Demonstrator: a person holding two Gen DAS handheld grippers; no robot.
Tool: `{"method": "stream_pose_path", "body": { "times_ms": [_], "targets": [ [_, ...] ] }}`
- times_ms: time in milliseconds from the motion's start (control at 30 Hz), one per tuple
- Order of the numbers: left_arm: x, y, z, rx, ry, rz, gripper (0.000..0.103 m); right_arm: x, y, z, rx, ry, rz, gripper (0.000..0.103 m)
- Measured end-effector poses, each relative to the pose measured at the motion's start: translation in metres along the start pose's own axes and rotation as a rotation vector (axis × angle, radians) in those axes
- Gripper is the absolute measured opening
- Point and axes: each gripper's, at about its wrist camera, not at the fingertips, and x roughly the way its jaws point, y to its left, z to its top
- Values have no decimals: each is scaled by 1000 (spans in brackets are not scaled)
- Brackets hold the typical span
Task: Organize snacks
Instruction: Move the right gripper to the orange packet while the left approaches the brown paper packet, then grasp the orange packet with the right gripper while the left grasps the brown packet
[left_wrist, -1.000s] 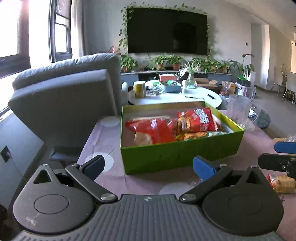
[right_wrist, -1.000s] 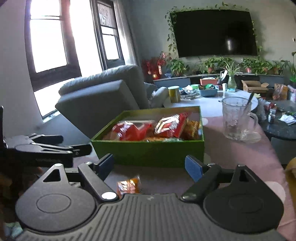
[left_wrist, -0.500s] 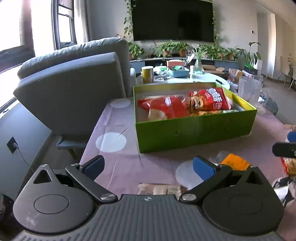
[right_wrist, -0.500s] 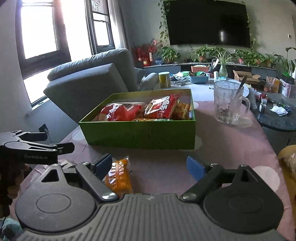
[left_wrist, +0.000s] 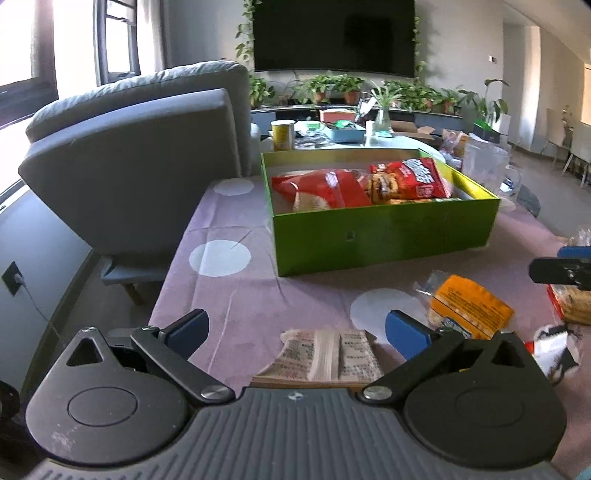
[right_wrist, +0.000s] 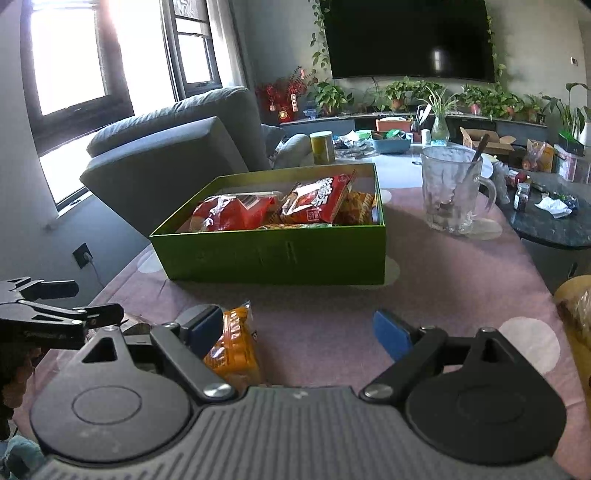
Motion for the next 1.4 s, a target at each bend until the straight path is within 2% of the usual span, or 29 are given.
{"method": "stream_pose_path", "body": {
  "times_ms": [267,367,1100,1267,1400],
  "targets": [
    [4,-8,-10,46,55,-45,102,2,1,-2,-4,17,6,62],
    [8,-12,-13,63,71,-41,102,2,3,-3,-14,20,8,63],
    [41,-13,3,26,144,-26,102,16,18,-4,-66,64,17,64],
    [51,-10,3,-3,188,-49,90,26,29,-3,-117,90,18,64],
    [52,-10,-1,-1,212,-61,85,34,37,-2,-141,114,22,64]
  ]
}}
